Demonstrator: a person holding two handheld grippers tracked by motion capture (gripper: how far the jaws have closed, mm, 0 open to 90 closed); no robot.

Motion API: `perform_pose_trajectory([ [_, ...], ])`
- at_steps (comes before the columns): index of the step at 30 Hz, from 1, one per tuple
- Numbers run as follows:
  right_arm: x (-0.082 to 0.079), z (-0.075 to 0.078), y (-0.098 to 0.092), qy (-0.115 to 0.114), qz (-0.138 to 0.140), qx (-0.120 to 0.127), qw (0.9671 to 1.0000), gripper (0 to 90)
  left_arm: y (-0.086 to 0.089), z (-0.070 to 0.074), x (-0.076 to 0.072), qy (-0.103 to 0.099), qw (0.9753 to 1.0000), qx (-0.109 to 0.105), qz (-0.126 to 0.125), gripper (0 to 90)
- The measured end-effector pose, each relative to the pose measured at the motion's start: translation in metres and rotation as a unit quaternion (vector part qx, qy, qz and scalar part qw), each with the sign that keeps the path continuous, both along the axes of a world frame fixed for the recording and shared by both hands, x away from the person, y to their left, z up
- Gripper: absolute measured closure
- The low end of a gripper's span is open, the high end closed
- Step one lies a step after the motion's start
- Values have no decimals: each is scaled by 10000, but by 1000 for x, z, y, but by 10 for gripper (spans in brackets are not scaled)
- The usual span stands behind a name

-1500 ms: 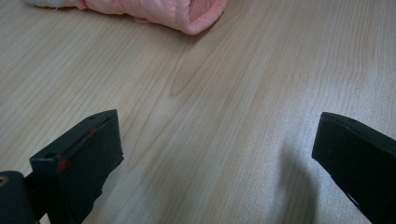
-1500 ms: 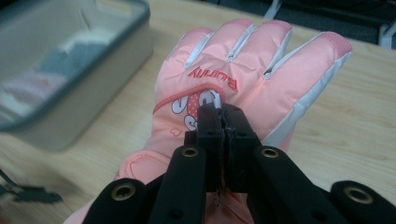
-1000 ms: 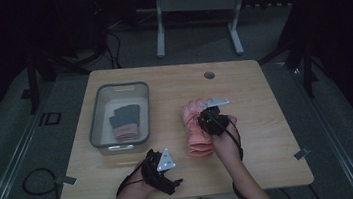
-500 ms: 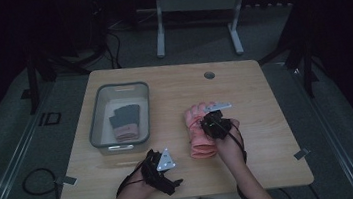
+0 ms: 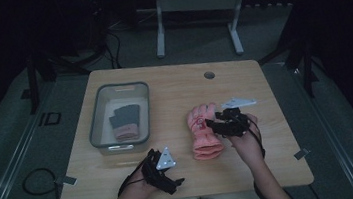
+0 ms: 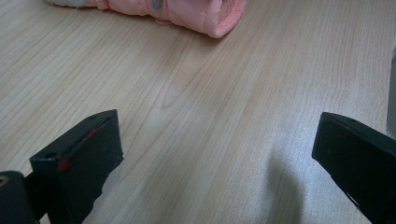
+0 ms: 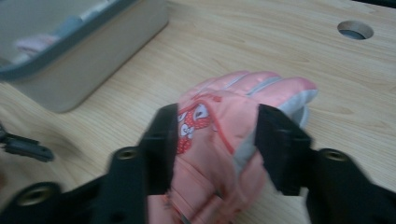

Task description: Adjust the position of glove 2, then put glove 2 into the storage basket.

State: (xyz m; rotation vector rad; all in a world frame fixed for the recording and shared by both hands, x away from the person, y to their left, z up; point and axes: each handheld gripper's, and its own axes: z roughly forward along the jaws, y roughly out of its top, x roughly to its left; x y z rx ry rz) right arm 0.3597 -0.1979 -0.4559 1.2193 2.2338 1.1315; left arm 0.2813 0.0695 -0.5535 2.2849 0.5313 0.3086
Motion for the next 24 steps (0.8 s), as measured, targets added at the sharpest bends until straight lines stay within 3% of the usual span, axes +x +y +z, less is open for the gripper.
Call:
perform_pose_trajectory([
  [4,3,3,-16,226,114,380,9990,279,-1,1,0,15,10000,-44,2,13],
  [7,4,4,-23,147,164,594,9980,178,-2,0,2,41,10000,-13,4,13],
  [9,4,4,-24,85,259,682,9973,168,-3,0,2,53,10000,-6,9,15],
  [12,5,4,-25,-1,370,517,9980,165,-3,3,3,-4,10000,-33,54,17],
  [14,6,5,-28,10,500,610,9969,178,-4,7,3,1,9999,-84,84,17],
  [17,3,10,-32,-308,721,486,9957,150,-7,22,2,-130,9997,-197,113,17],
  [20,1,16,-36,-562,733,283,9953,140,-9,36,4,-358,9986,-289,246,17],
  [22,0,19,-38,-413,681,210,9966,142,-10,47,7,-535,9970,-376,420,17],
  [24,1,20,-41,-257,655,263,9972,141,-10,56,13,-526,9955,-501,605,17],
])
